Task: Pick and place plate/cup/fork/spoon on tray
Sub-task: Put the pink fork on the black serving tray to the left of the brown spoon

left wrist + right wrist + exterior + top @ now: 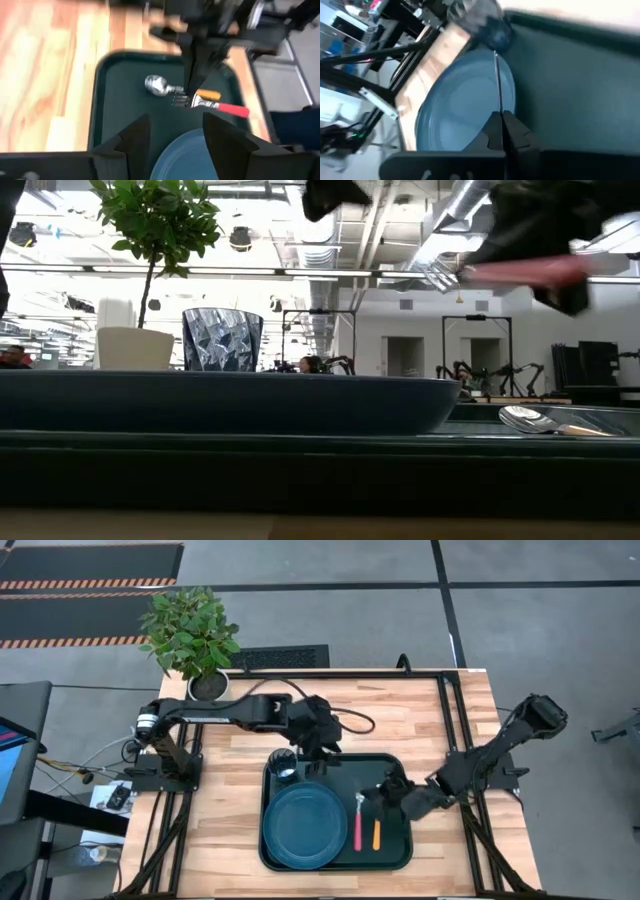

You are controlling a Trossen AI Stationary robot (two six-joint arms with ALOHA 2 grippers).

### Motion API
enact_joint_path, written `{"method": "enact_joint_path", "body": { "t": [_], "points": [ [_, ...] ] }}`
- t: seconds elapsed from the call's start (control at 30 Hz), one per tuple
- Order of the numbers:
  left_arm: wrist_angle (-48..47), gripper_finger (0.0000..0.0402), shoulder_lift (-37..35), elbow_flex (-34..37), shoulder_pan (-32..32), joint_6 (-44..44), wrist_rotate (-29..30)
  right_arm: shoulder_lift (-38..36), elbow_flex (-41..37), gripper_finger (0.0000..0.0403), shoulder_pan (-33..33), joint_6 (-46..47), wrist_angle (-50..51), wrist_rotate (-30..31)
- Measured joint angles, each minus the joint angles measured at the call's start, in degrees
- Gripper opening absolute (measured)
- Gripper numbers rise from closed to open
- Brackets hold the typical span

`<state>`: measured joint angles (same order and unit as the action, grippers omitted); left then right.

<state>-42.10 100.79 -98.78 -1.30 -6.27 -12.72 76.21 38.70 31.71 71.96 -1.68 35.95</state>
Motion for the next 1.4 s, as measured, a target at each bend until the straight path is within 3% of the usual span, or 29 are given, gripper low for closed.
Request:
{"method": "enact_joint_path", "body": {
  "t": [0.2,0.43,1.07,1.4],
  "points": [
    [2.46,0.0175,-5.06,-0.04,0.02,-1.02,0.15,-0.02,-7.68,0.0000,4.07,9.32,-5.54,2.24],
    [2.72,0.0175,-9.58,-0.09,0.63,-1.08,7.18,0.28,-12.72,0.0000,4.56,9.80,-12.34,-0.76],
    [1.33,0.0175,-10.97,-0.09,1.33,-0.45,10.55,11.04,-10.79,0.0000,0.32,9.18,-15.61,-6.51],
    [0.72,0.0175,-10.95,-0.07,1.33,-0.18,10.61,11.28,-10.78,0.0024,0.37,10.38,-14.35,-6.30]
  ]
}}
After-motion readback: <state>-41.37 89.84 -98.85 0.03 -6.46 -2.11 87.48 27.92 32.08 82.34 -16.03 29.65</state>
